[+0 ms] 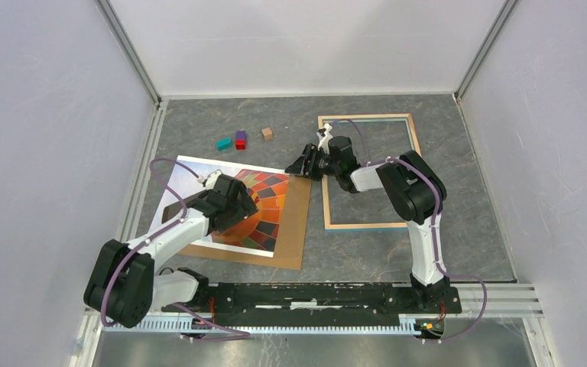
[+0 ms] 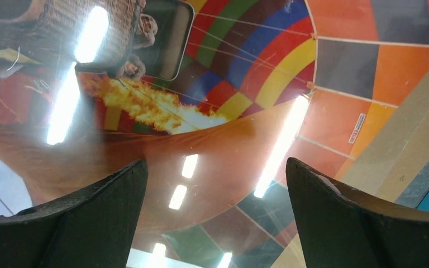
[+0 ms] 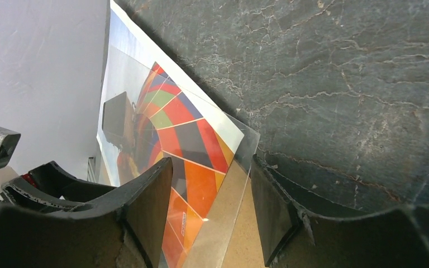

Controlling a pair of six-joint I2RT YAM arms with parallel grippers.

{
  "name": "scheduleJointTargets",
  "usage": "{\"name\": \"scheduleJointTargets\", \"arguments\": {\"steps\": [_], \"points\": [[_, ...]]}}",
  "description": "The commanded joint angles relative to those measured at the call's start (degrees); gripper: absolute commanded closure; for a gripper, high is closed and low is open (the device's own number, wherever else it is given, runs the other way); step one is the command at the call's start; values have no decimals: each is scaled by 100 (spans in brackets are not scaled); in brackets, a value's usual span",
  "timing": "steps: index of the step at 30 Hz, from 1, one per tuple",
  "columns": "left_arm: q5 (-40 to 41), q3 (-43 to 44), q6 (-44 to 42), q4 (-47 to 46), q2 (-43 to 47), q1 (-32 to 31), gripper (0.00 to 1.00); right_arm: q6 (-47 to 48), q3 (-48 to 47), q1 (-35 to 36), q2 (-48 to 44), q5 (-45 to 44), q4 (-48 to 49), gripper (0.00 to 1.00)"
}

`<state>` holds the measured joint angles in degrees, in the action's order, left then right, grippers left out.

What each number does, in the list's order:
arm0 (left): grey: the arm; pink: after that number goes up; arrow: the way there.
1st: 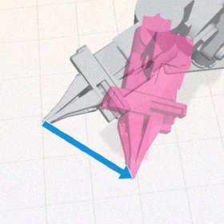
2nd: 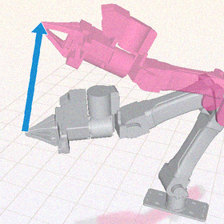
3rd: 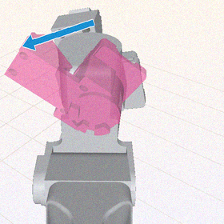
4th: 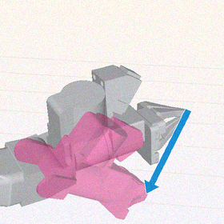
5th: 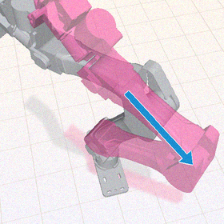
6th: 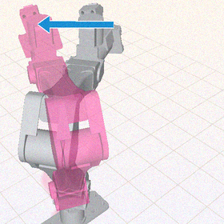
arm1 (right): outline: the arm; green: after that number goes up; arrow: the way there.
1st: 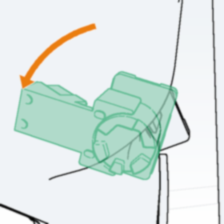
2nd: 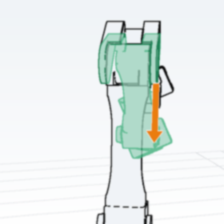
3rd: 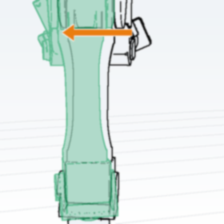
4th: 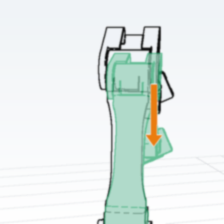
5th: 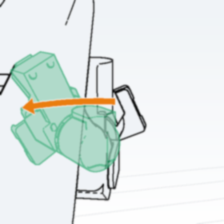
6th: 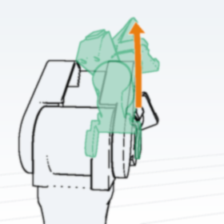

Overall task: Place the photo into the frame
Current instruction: Pick up the photo frame item at the center of the board.

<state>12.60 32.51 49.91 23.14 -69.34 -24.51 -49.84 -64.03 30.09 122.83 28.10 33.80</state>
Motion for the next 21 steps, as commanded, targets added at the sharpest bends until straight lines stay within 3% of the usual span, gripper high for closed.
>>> {"name": "scheduleJointTargets", "arguments": {"steps": [1, 9, 15, 21], "points": [[97, -319, 409, -483, -168, -19, 0, -174, -42, 56, -71, 306, 231, 41], [195, -612, 546, -608, -18, -20, 0, 915, -670, -3, -8, -664, -1466, 41], [156, -633, 622, -680, -82, -14, 0, 680, -786, 40, 274, -541, -1422, 41], [56, -623, 673, -868, -406, -10, 0, 161, -656, 157, 358, -202, -792, 41]]}}
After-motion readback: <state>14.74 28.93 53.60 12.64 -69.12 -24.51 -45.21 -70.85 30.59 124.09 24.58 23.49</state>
